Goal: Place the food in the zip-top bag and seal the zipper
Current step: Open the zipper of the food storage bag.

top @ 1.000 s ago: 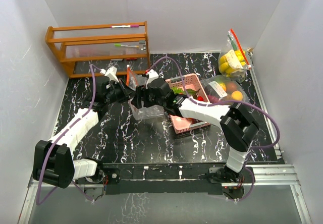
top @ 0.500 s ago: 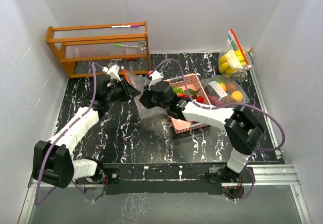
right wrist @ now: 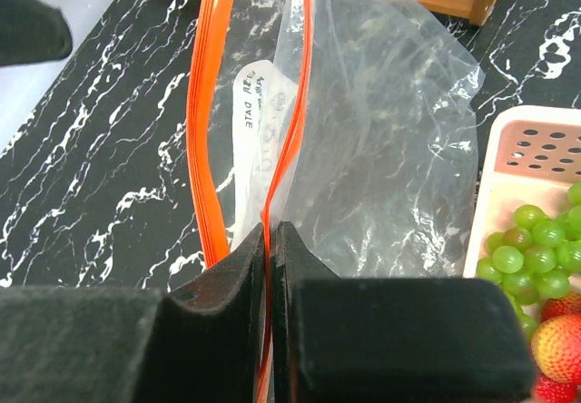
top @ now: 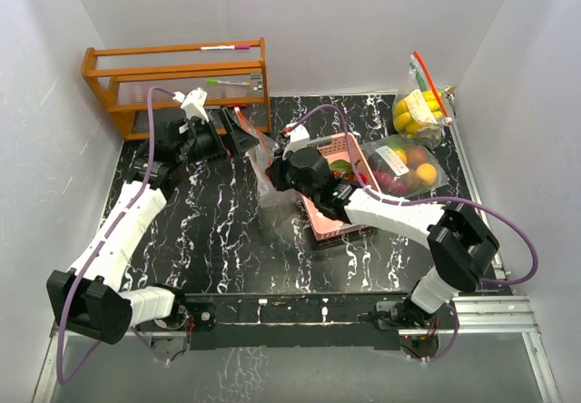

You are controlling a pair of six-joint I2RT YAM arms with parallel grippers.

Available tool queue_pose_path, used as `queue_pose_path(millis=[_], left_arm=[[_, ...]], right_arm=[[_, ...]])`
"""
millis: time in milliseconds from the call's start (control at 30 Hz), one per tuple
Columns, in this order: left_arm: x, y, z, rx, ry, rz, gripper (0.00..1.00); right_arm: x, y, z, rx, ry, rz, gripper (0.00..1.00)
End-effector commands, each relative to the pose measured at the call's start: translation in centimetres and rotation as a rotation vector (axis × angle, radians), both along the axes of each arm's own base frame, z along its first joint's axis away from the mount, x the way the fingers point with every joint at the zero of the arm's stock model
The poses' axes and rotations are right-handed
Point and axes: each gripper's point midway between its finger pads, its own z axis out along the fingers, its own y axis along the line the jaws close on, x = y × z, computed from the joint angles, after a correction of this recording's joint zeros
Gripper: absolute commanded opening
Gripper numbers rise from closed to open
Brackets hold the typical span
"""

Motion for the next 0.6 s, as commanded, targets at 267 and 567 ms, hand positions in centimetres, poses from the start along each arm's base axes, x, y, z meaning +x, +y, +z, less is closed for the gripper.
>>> queue_pose_path(millis=[267, 567], left_arm=[[-2.0, 0.7, -4.3, -0.088, 0.213, 0.109, 0.51], [0.3, 0.5, -5.8, -0.120, 0.210, 0.160, 0.51]], right_arm=[[0.9, 0.3, 4.8, 0.081, -0.112, -0.006, 0.08], [0.3, 1.0, 5.2, 0.092, -0.112, 0.044, 0.08]])
